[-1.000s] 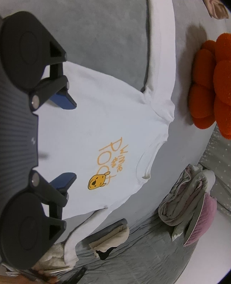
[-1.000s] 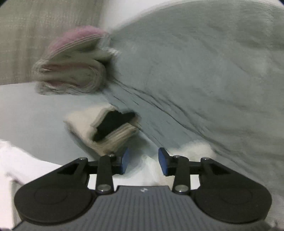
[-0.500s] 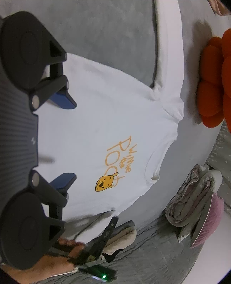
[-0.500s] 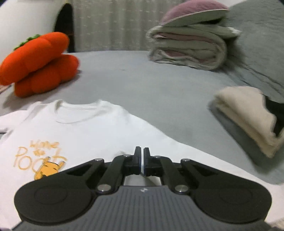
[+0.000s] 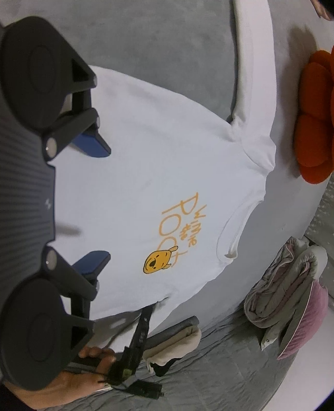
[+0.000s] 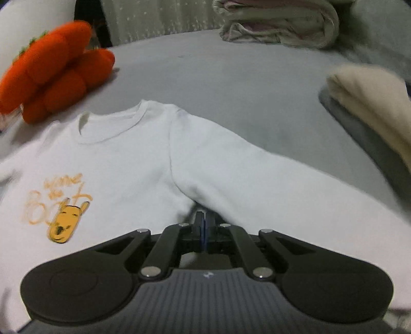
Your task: Fold clothes
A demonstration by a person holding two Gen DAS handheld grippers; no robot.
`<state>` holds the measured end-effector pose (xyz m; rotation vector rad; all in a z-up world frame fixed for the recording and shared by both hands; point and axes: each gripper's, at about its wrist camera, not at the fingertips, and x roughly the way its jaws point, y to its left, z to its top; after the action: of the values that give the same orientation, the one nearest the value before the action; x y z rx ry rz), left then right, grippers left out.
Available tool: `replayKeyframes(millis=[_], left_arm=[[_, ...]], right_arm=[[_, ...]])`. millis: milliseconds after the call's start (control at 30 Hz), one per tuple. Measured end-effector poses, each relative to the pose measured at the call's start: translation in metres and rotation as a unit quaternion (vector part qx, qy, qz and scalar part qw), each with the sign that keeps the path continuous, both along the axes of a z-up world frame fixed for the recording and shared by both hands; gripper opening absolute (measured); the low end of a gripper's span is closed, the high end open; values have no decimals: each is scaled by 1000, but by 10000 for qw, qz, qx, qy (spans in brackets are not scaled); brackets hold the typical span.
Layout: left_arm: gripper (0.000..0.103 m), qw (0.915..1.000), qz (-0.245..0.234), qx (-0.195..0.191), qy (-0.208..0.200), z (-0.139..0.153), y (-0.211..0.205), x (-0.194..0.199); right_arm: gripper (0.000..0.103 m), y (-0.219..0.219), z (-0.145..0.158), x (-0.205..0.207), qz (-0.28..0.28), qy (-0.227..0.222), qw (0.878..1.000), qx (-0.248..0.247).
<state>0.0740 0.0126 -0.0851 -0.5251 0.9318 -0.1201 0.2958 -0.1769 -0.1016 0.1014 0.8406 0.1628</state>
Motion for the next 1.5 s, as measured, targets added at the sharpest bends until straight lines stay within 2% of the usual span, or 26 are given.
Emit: replayKeyframes(millis=[33,100,167,200,267,333,400,500,633,700,733,833,900,967,1000,1033,1100,1167,1300,1433,1500], left_arm=[[81,10000,-12,6,-15,1,-1,0],[81,10000,-24,18,-52,2,-2,0],[81,10000,-24,54,-74,2,-3,0],[81,9999,-19,88,-70,1,-3,0],[81,9999,4,109,-61,1,-2,0],[81,9999,35,91,-52,1,2,1],[81,9999,67,73,-42,2,5,1],[81,9999,115,45,-28,2,9,2],[81,9998,177,8,-66,6,14,0],[82,9998,204,-6,-86,8,14,-2],[82,9998,201,-8,-92,9,14,-2],[82,9998,178,-4,-102,11,13,-3],[82,9997,196,-1,-109,13,14,-3],[82,9996,245,-21,-116,14,17,-4],[82,9995,282,-41,-119,15,18,-4],[82,9994,318,-61,-123,16,20,-5],[82,9991,373,-93,-150,18,23,-5],[82,9990,397,-101,-156,18,25,-5],[82,9989,419,-136,-126,18,26,-6],[82,9990,380,-230,-96,18,27,-6],[82,9989,368,-289,-79,18,28,-6]], right_arm=[[7,-3,5,-4,-12,-112,9999,52],[7,-6,19,-10,-60,-497,9986,189],[12,-6,25,-13,-181,-803,9960,340],[15,-3,20,-11,-188,-725,9967,298],[15,4,6,-7,-177,-462,9986,161],[11,10,-5,-7,-151,-337,9993,-40],[9,12,-1,-10,-165,-201,9996,-140],[0,-4,-5,-14,-331,198,9992,125],[0,-35,1,-34,-645,342,9968,322],[8,-53,5,-45,-925,413,9940,408],[15,-64,7,-50,-1163,435,9909,524],[17,-96,21,-74,-2204,334,9714,814],[19,-104,38,-91,-2693,33,9613,575],[39,-108,59,-110,-3068,-433,9507,140],[60,-107,67,-117,-3237,-652,9439,-45],[64,-107,75,-124,-3401,-864,9362,-218],[64,-106,90,-138,-3716,-1286,9177,-564],[64,-111,90,-138,-3844,-1273,9115,-728],[64,-128,71,-135,-3931,-853,9149,-356],[64,-133,70,-138,-4051,-918,9090,-351],[61,-139,66,-137,-4029,-843,9110,-246]])
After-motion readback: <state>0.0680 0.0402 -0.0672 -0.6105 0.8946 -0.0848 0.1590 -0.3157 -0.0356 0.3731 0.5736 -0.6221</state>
